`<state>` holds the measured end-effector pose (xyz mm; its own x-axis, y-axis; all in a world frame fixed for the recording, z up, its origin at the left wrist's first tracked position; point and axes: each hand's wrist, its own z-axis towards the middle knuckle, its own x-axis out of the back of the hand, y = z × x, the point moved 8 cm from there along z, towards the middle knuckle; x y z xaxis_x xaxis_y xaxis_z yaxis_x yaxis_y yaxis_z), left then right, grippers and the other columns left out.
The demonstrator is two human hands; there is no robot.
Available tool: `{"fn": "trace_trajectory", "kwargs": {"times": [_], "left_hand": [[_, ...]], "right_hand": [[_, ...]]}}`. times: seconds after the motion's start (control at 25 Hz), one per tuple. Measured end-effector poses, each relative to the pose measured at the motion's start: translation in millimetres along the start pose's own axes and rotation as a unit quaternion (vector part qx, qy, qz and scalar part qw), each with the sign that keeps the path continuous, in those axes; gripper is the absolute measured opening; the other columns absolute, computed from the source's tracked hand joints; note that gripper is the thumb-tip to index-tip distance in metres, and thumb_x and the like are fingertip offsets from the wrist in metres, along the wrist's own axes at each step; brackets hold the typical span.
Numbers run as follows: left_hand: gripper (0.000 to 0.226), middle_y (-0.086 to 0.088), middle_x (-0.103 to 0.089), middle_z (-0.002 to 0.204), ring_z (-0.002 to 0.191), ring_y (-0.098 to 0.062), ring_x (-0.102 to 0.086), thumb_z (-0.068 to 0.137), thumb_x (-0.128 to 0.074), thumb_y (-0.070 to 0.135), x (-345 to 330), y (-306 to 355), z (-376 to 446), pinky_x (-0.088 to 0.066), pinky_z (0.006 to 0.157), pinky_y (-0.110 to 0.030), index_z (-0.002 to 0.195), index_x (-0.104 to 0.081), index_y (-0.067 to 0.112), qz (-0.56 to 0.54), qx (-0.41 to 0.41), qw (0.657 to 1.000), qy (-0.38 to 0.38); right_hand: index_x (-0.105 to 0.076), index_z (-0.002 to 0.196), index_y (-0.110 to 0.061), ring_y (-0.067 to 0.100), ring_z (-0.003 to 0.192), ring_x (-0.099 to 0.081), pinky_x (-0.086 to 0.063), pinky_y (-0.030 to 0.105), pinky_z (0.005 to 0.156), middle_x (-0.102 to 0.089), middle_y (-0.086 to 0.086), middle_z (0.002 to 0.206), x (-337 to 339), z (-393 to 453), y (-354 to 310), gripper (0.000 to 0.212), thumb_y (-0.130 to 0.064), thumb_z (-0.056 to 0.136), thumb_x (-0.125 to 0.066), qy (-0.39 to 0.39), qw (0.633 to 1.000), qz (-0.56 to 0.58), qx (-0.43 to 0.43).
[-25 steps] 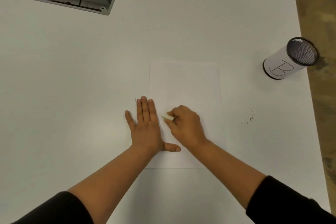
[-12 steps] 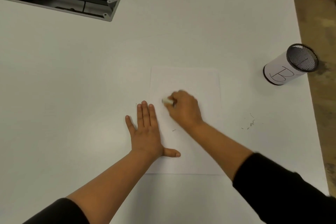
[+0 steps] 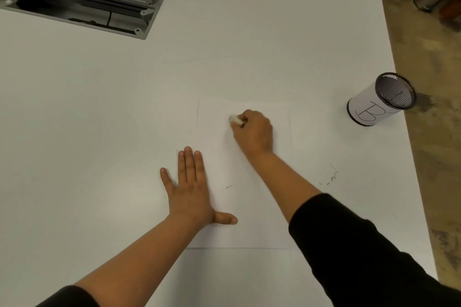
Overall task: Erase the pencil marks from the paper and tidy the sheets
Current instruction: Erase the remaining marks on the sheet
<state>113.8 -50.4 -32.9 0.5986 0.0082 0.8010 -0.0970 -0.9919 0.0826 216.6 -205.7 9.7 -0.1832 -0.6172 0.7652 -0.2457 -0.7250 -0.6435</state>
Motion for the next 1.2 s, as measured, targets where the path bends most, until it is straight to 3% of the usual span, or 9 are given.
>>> {"fn": "trace_trajectory", "kwargs": {"times": [0.2, 0.44, 0.48, 0.56, 0.6, 0.68, 0.84, 1.0, 1.2], "left_hand": [[0.157, -0.016, 0.049, 0.133, 0.132, -0.029, 0.039, 0.04, -0.052, 0.092, 1.4, 0.6, -0.9, 0.011, 0.107, -0.063, 0.128, 0.044, 0.004, -0.007, -0.004, 1.0, 0.009], [0.158, -0.018, 0.047, 0.135, 0.134, -0.031, 0.037, 0.039, -0.048, 0.094, 5.2, 0.2, -0.6, 0.022, 0.101, -0.061, 0.129, 0.043, 0.002, -0.003, -0.006, 0.999, 0.046], [0.159, -0.019, 0.042, 0.141, 0.136, -0.03, 0.033, 0.039, -0.048, 0.095, 8.6, 1.6, -2.2, 0.024, 0.101, -0.059, 0.134, 0.038, 0.001, -0.014, -0.022, 0.996, 0.086], [0.158, -0.022, 0.005, 0.155, 0.143, -0.031, 0.006, 0.035, -0.058, 0.09, 10.1, 4.7, -13.5, 0.013, 0.107, -0.056, 0.147, 0.004, -0.002, -0.007, -0.072, 0.985, 0.156], [0.15, -0.023, -0.014, 0.154, 0.142, -0.032, -0.007, 0.036, -0.066, 0.083, 5.7, 8.2, -21.7, 0.005, 0.109, -0.055, 0.146, -0.014, -0.004, -0.013, -0.109, 0.978, 0.175], [0.122, -0.019, -0.025, 0.151, 0.14, -0.031, -0.015, 0.052, -0.074, 0.063, -7.2, 20.9, -43.0, -0.003, 0.11, -0.052, 0.142, -0.026, -0.004, -0.01, -0.194, 0.957, 0.215], [0.065, -0.013, -0.052, 0.137, 0.134, -0.028, -0.03, 0.083, -0.045, 0.048, -30.2, 39.7, -73.4, -0.012, 0.113, -0.041, 0.133, -0.04, 0.007, 0.026, -0.372, 0.896, 0.239], [0.071, -0.008, -0.037, 0.149, 0.138, -0.022, -0.028, 0.092, -0.034, 0.061, -48.1, 46.0, -73.2, -0.02, 0.11, -0.039, 0.142, -0.037, 0.012, 0.114, -0.493, 0.843, 0.18], [0.072, -0.008, -0.03, 0.152, 0.141, -0.022, -0.026, 0.091, -0.035, 0.059, -53.9, 44.2, -69.5, -0.019, 0.111, -0.04, 0.145, -0.033, 0.011, 0.108, -0.493, 0.85, 0.153]], "right_hand": [[-0.064, 0.078, -0.006, 0.022, 0.073, -0.06, -0.036, 0.022, 0.059, -0.067, 0.01, 0.083, 36.7, 28.6, 41.1, 0.014, -0.019, 0.081, -0.066, 0.052, 0.995, 0.026, -0.075], [-0.06, 0.073, -0.013, 0.016, 0.063, -0.055, -0.044, 0.025, 0.059, -0.061, 0.003, 0.072, 35.0, -68.8, 32.8, 0.017, -0.026, 0.08, -0.069, 0.042, 0.994, 0.092, -0.049], [-0.06, 0.073, -0.014, 0.014, 0.064, -0.055, -0.044, 0.022, 0.058, -0.06, 0.002, 0.071, 37.3, -82.4, 35.1, 0.017, -0.026, 0.08, -0.069, 0.043, 0.992, 0.106, -0.059], [-0.059, 0.073, -0.016, 0.01, 0.064, -0.054, -0.042, 0.012, 0.056, -0.059, 0.001, 0.072, 45.0, -100.9, 42.9, 0.014, -0.022, 0.08, -0.07, 0.048, 0.986, 0.138, -0.084], [-0.058, 0.072, -0.018, 0.01, 0.064, -0.053, -0.041, 0.01, 0.056, -0.058, 0.001, 0.072, 49.8, -106.4, 47.4, 0.014, -0.019, 0.079, -0.071, 0.052, 0.982, 0.152, -0.097], [-0.058, 0.071, -0.021, 0.009, 0.065, -0.053, -0.042, 0.008, 0.056, -0.058, 0.001, 0.072, 56.1, -114.2, 57.6, 0.016, -0.015, 0.078, -0.072, 0.058, 0.975, 0.177, -0.125], [-0.061, 0.089, -0.021, -0.001, 0.061, -0.054, -0.043, 0.007, 0.057, -0.06, -0.002, 0.075, 59.0, -118.1, 71.3, 0.016, -0.008, 0.08, -0.067, 0.064, 0.961, 0.212, -0.168], [-0.061, 0.091, -0.023, 0.008, 0.082, -0.058, -0.046, 0.012, 0.071, -0.063, -0.005, 0.088, 56.4, -119.9, 68.1, 0.017, -0.008, 0.083, -0.064, 0.049, 0.979, 0.156, -0.124], [-0.064, 0.095, -0.014, 0.005, 0.087, -0.048, -0.036, 0.004, 0.072, -0.058, -0.008, 0.089, 45.8, -134.9, 51.1, 0.014, -0.006, 0.082, -0.064, 0.007, 1.0, 0.015, -0.003]]}}
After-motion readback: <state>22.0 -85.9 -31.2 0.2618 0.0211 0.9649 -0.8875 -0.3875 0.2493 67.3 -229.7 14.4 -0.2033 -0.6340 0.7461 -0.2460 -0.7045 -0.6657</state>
